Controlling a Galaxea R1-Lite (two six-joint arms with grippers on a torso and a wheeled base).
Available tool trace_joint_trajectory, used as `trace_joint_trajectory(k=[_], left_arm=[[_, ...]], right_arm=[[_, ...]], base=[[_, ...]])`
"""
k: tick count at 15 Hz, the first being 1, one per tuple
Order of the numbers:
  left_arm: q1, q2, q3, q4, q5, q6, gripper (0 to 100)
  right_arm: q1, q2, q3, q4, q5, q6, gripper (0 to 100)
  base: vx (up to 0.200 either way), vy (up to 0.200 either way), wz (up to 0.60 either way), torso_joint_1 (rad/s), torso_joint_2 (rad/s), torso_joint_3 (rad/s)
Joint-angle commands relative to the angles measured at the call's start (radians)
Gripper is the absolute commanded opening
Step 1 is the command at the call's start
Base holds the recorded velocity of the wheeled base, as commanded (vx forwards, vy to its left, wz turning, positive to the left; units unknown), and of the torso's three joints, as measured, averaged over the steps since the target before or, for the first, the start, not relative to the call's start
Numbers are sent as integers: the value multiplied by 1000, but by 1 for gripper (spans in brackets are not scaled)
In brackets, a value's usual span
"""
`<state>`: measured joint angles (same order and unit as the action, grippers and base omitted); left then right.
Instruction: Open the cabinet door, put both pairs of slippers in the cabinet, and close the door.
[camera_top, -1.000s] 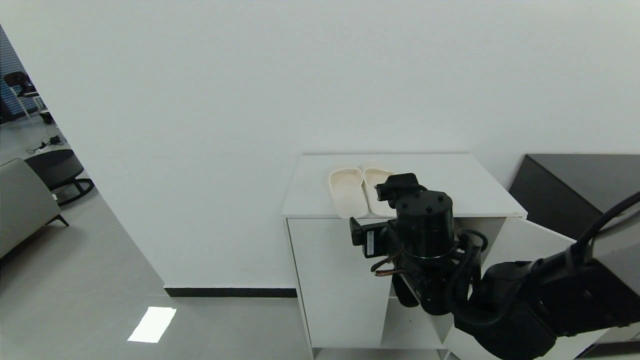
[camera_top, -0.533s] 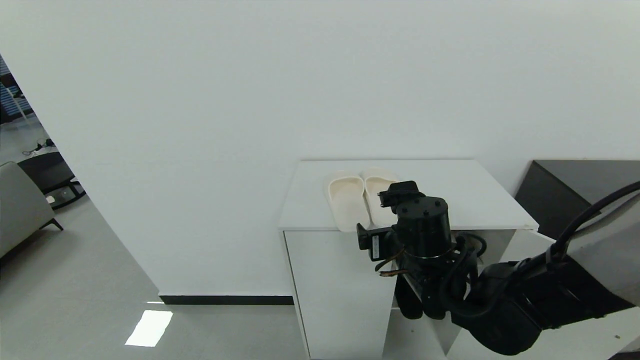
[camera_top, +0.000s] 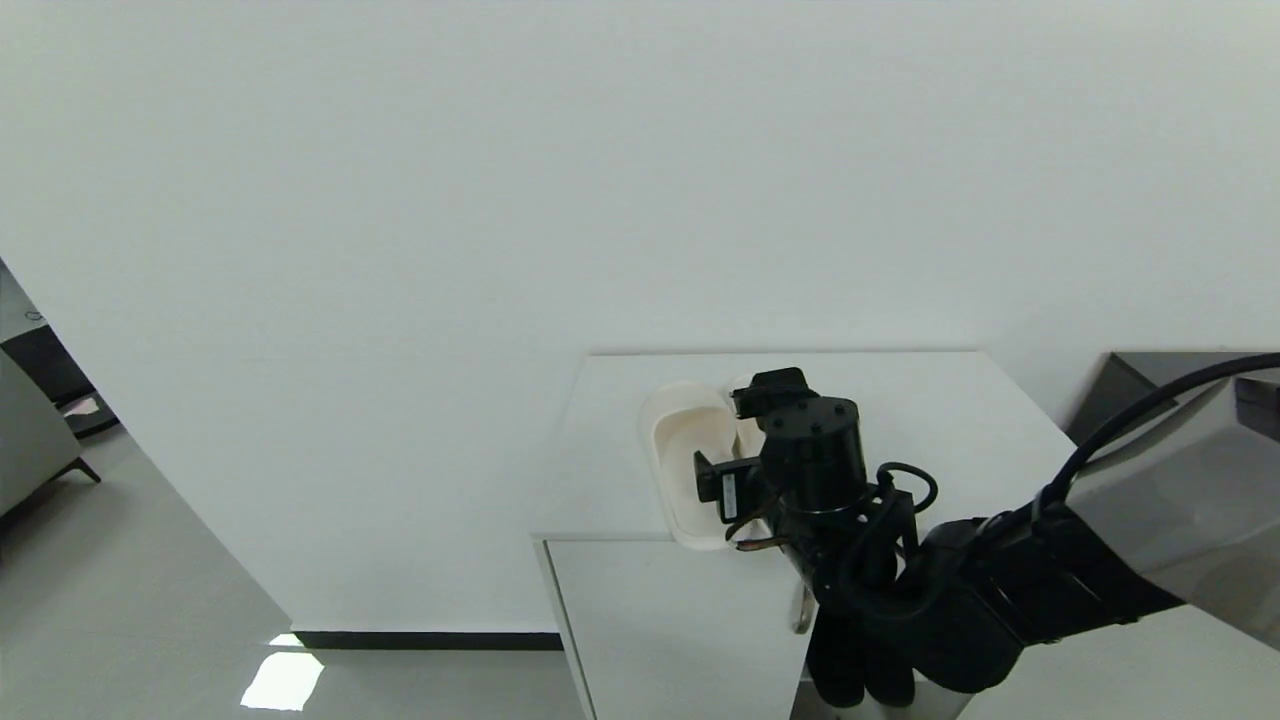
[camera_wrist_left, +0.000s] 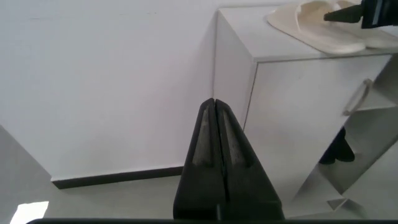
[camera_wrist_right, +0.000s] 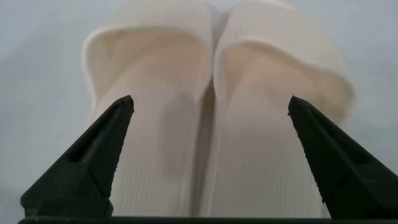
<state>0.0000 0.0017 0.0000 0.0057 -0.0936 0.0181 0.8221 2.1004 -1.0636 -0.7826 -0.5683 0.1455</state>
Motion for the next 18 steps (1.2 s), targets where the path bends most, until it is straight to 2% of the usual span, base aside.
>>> trace_joint_trajectory(k=[1,4,9,14,15,18], left_arm=[[0,0,0,0,0,-3,0],[0,0,0,0,0,-4,0],[0,0,0,2,0,-4,0],[0,0,0,0,0,-4,0],[0,0,0,0,0,-4,0],[0,0,0,0,0,-6,0]], right_arm=[[-3,58,-56,6,-1,0,100],[-24,107,-139,59,-1,0,100],[-63,181,-256,60,-1,-34,100],[-84,204,-305,75,2,-34,100],[-84,204,-306,75,2,-34,0],[-83,201,-306,75,2,-34,0]], base=[[0,0,0,0,0,0],[0,0,0,0,0,0],[0,0,0,0,0,0],[0,0,0,0,0,0],[0,0,0,0,0,0],[0,0,0,0,0,0]])
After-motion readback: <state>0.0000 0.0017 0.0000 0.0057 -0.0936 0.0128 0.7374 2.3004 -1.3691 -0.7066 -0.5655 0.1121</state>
